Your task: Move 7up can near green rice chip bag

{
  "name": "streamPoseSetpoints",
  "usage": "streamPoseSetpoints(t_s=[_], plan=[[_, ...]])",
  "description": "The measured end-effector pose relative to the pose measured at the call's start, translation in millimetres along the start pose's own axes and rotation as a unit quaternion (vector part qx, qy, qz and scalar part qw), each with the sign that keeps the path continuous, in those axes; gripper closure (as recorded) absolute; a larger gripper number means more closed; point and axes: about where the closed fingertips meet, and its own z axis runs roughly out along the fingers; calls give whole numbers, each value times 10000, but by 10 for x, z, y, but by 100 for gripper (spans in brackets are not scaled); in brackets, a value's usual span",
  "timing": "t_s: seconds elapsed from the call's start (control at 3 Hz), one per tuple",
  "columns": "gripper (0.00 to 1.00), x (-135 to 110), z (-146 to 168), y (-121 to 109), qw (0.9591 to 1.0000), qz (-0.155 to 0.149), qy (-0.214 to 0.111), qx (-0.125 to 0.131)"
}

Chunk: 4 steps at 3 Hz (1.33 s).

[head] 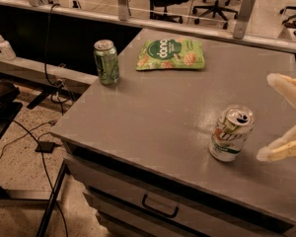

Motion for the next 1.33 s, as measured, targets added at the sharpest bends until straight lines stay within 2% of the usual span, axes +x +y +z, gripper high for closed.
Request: streamPoseSetpoints(t_s=[0.33, 0.67, 1.0, 1.33], plan=[[0, -79, 46, 81, 9995, -224, -232, 14], [0, -81, 161, 152, 9996, -237, -119, -106], [0, 0, 315, 203, 9993, 67, 33, -368], [0, 88, 451, 252, 9959, 550, -71, -709]])
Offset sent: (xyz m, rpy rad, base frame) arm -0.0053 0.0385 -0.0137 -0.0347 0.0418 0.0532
